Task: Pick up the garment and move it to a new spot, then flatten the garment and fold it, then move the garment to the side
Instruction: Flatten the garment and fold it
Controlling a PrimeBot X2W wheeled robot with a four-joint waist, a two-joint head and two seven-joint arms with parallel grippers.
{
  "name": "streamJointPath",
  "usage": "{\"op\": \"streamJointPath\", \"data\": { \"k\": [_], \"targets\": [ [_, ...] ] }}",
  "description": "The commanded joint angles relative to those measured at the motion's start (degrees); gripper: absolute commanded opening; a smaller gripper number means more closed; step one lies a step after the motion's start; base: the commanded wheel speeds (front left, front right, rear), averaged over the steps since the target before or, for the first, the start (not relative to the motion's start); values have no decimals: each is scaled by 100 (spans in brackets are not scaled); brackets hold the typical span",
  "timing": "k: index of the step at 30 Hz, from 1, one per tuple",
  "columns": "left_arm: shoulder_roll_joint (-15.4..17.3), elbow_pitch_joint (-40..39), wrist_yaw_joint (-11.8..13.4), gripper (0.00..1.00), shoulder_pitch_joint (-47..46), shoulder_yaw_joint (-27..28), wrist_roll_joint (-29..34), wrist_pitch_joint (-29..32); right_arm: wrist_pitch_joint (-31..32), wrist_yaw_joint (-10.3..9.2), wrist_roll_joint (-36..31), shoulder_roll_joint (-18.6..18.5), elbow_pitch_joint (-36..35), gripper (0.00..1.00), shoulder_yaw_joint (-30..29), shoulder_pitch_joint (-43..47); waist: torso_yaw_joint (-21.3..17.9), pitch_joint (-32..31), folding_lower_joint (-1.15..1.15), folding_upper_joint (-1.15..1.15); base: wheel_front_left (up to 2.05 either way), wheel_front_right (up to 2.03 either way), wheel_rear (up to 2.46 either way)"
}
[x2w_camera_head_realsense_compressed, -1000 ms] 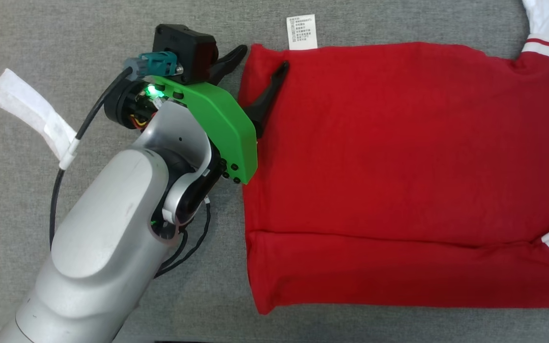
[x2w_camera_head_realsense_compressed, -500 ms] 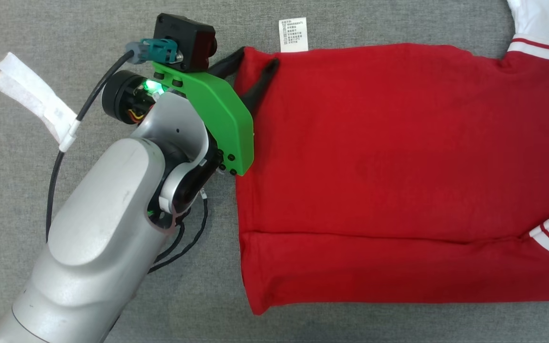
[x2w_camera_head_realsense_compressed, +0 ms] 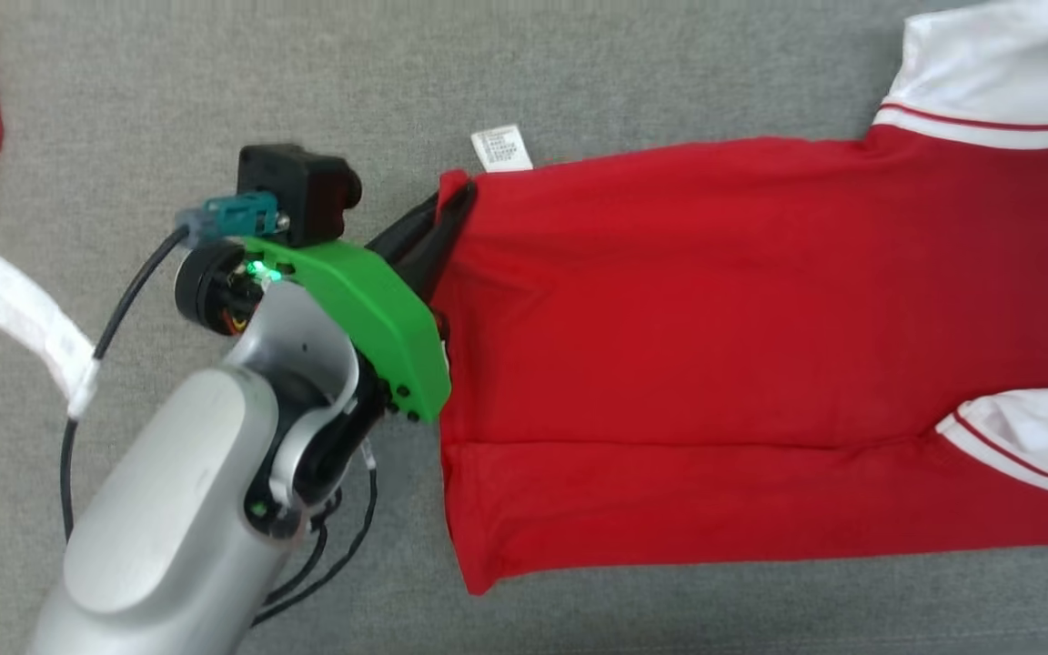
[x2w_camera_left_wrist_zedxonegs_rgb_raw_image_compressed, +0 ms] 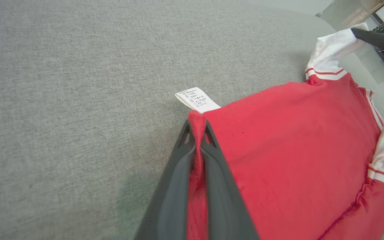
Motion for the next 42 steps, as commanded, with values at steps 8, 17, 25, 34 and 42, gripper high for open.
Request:
{"op": "streamJointPath", "data": {
  "k": [8, 17, 25, 34, 42],
  "targets": [
    [258, -689, 276, 0, 1098, 160, -218, -306, -873, -2, 649, -375, -965, 0, -463, 1701, -517, -996, 0, 0, 0, 0, 0],
    [424, -904, 384, 0, 2162, 198, -252, -766, -1394, -2, 775, -102, -1686, 0, -1039, 3461, -848, -1340, 0, 0, 0, 0, 0],
    [493, -746, 393, 15, 2525, 63, -102, -968, -1295, -2, 586, 392, -1602, 0, -1096, 4072, -910, -1370, 0, 0, 0, 0, 0],
    [728, -319, 683, 100, 2972, -152, 543, -1390, -866, -2, 203, 825, -1117, 100, -1346, 4071, -893, -1441, 0, 0, 0, 0, 0],
    [276, 9, 1346, 100, 3386, 366, 1298, -3633, -168, -1, -297, 1374, -510, 100, -1714, 3536, -763, -1356, 0, 0, 0, 0, 0]
  ]
}}
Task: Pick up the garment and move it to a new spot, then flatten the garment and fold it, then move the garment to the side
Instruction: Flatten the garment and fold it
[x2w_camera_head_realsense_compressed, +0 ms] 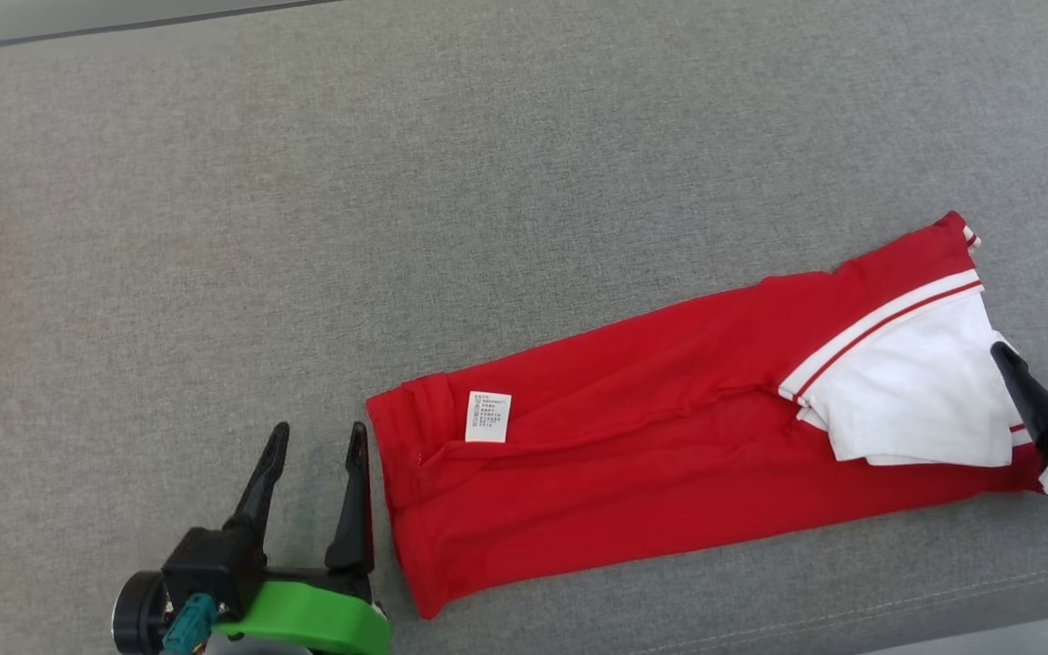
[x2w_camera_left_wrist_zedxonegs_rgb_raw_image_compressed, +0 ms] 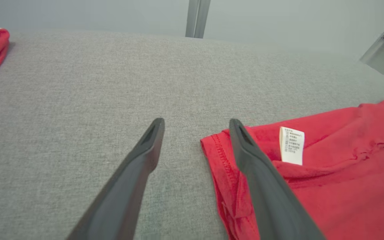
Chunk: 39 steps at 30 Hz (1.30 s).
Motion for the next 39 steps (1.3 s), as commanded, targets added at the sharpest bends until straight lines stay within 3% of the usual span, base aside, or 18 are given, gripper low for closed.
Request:
{"op": "streamJointPath", "data": {
  "k": [1, 5, 6, 7, 8, 9, 17, 20, 23, 27, 32, 35, 39],
  "targets": [
    [-79, 81, 23, 100, 29, 96, 102, -168, 145, 0, -141, 92, 129, 100, 15, -181, 82, 50, 0, 0, 0, 0, 0],
    [-477, 262, -193, 100, 69, 254, 339, -326, 453, -1, -579, 234, 695, 100, 32, -552, 242, 101, 0, 0, 0, 0, 0],
    [-931, 323, -586, 100, 190, 567, 671, -319, 859, 0, -769, 335, 1277, 100, 108, -752, 467, 70, 0, 0, 0, 0, 0],
    [-1161, 402, -920, 100, 311, 838, 883, -320, 1165, 11, -378, 445, 1351, 87, 287, -707, 582, 0, 0, 0, 0, 0, 0],
    [-1235, 419, -1036, 100, 355, 953, 942, -321, 1050, 19, -248, 403, 1225, 0, 310, -693, 612, -33, 0, 0, 0, 0, 0],
    [-1316, 493, -1241, 100, 474, 1135, 1117, -320, 801, 14, -1, 196, 1099, 0, 248, -584, 643, -112, 0, 0, 0, 0, 0],
    [-1592, 703, -1811, 100, 806, 1731, 1360, -321, 43, -6, 378, -874, 1731, 0, -1071, 87, 803, -406, 0, 0, 0, 0, 0],
    [-1627, 740, -1919, 100, 844, 1846, 1352, -321, -29, -3, 512, -1142, 1690, 0, -1521, 393, 863, -511, 0, 0, 0, 0, 0],
    [-1642, 770, -1909, 100, 899, 1876, 1205, -322, 10, -2, 690, -1317, 1198, 0, -1716, 685, 857, -607, 0, 0, 0, 0, 0],
    [-1642, 802, -1837, 100, 939, 1734, 1025, -322, 277, -1, 917, -1318, 96, 0, -1369, 917, 789, -699, 0, 0, 0, 0, 0],
    [-1638, 866, -1773, 100, 840, 1598, 930, -322, 809, -1, 938, -1031, -1145, 0, -454, 992, 741, -728, 0, 0, 0, 0, 0],
    [-1637, 885, -1766, 100, 749, 1556, 894, -322, 987, 1, 781, -748, -1493, 0, 115, 787, 748, -701, 0, 0, 0, 0, 0],
    [-1638, 970, -1732, 100, 717, 1540, 888, -322, 1069, 0, 509, -304, -1458, 0, 858, 324, 768, -662, 0, 0, 0, 0, 0]
  ]
}}
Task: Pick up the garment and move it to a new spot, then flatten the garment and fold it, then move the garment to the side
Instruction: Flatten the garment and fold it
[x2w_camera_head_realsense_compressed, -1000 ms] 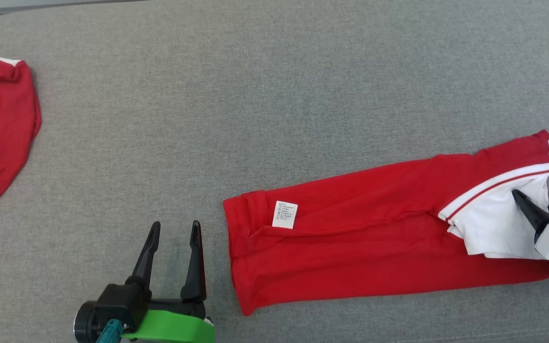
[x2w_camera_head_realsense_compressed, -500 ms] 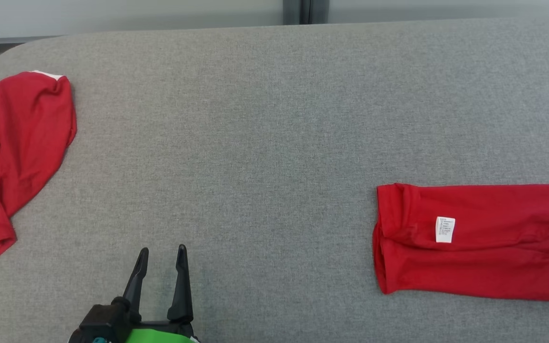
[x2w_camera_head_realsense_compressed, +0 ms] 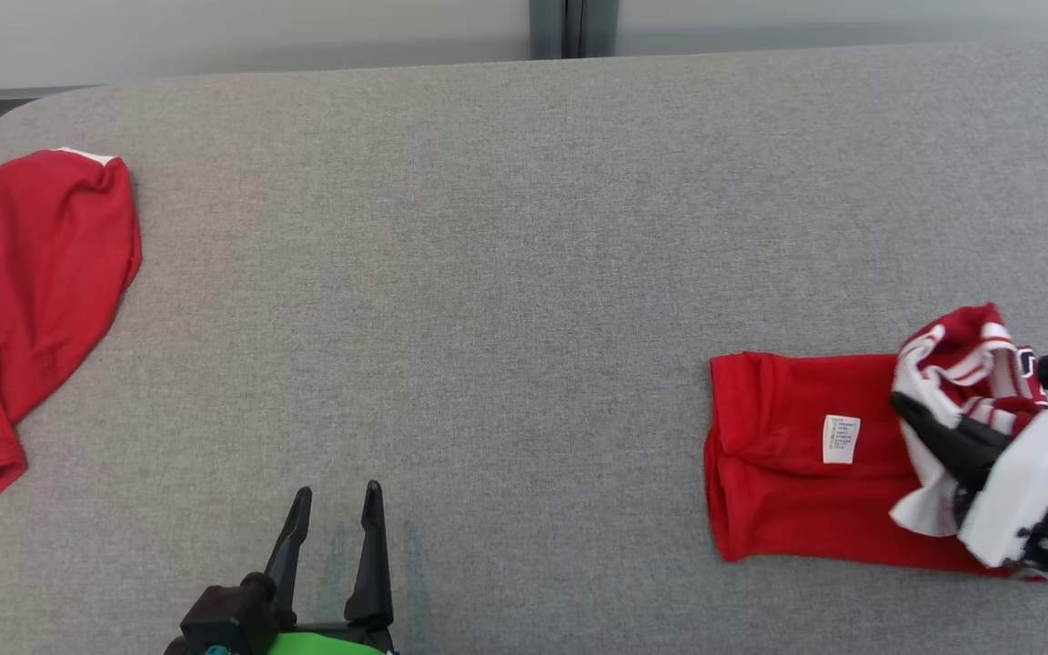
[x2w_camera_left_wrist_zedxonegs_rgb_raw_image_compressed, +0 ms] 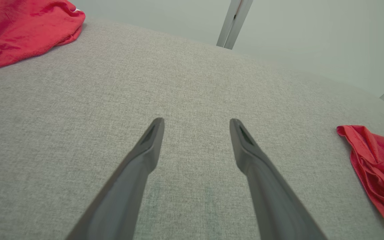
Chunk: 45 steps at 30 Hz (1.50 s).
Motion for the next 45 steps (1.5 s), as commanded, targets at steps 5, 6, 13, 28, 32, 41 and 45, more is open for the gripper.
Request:
{"op": "streamJointPath", "data": {
  "k": [5, 6, 13, 28, 32, 41, 45],
  "targets": [
    [8, 122, 32, 100, -97, -59, -57, -17, 56, 0, -284, 493, 270, 0, 854, -579, 110, -17, 0, 0, 0, 0, 0],
    [8, 135, 37, 100, -98, -75, -57, -17, 48, 0, -309, 554, 333, 0, 950, -636, 128, -20, 0, 0, 0, 0, 0],
    [8, 221, 90, 100, -127, -161, -133, -17, -20, 0, -476, 874, 852, 45, 1311, -930, 230, -17, 0, 0, 0, 0, 0],
    [8, 195, 75, 100, 115, -35, -135, -17, -2329, 1, -1676, 759, -129, 100, -8, 172, 4, -438, 0, 0, 0, 0, 0],
    [8, 67, 53, 100, 165, -15, -18, -16, -3147, -1, -2698, 897, 260, 100, -620, 710, -105, -524, 0, 0, 0, 0, 0],
    [10, -17, -13, 100, 300, 142, 184, -16, -3939, -3, -3265, 1366, 1644, 15, -828, 869, -244, -555, 0, 0, 0, 0, 0],
    [10, -5, -55, 100, 341, 176, 231, -16, -4004, -3, -3356, 1397, 2128, 0, -635, 506, -300, -512, 0, 0, 0, 0, 0]
  ]
}}
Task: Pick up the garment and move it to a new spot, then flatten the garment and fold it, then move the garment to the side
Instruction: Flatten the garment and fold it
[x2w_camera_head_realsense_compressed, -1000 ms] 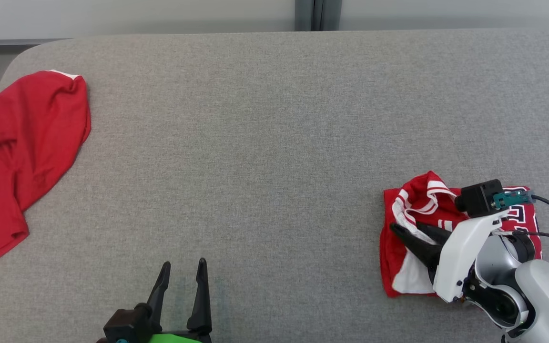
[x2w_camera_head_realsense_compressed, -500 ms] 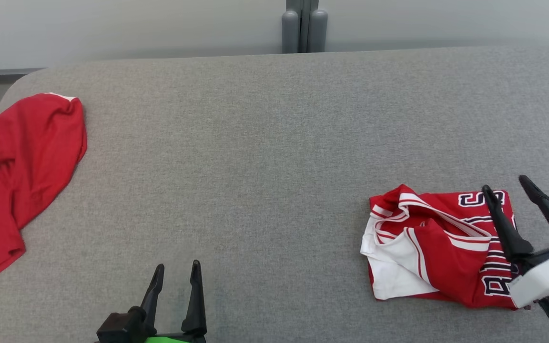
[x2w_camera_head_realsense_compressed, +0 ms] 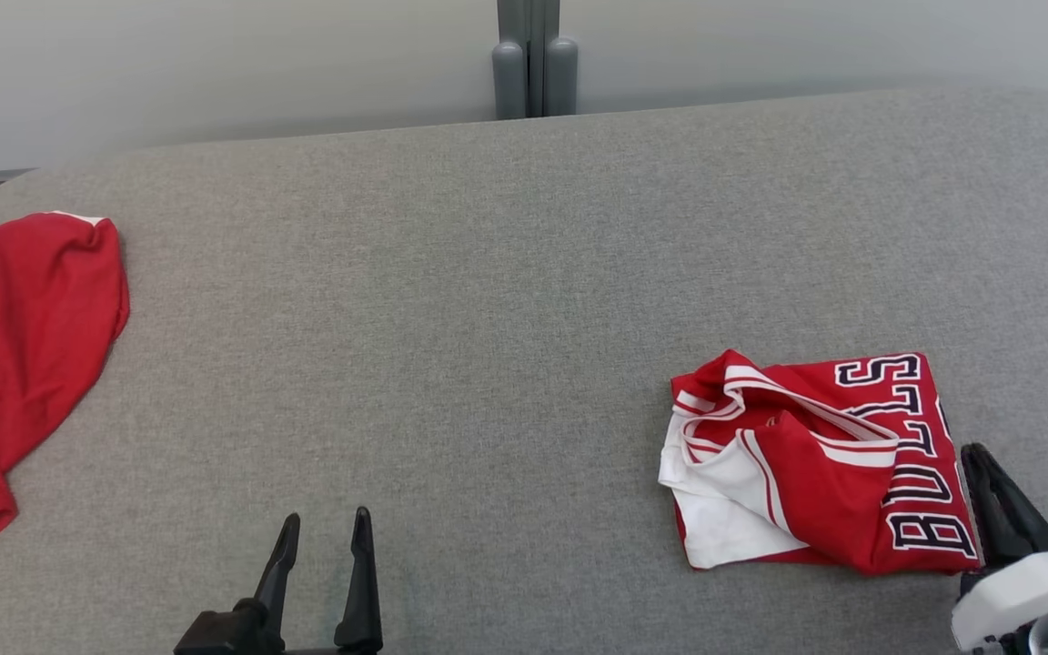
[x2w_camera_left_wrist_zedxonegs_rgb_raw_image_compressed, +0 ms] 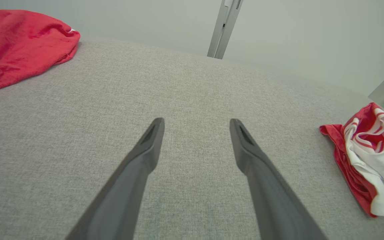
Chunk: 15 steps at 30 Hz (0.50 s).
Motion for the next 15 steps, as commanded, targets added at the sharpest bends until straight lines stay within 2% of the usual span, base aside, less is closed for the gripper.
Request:
{"op": "streamJointPath", "data": {
  "k": [1, 9, 15],
  "targets": [
    [13, 4, -37, 100, 59, 11, 52, -15, -38, -7, -59, -10, 135, 0, 101, -186, -21, 30, 0, 0, 0, 0, 0],
    [13, 29, -63, 100, -141, -84, 15, -16, 66, -8, -78, -115, 1112, 0, 704, -1014, 66, 202, 0, 0, 0, 0, 0],
    [13, 87, -45, 100, -144, -101, -23, -16, 156, -8, -44, -115, 1512, 0, 1282, -1411, 184, 212, 0, 0, 0, 0, 0]
  ]
}}
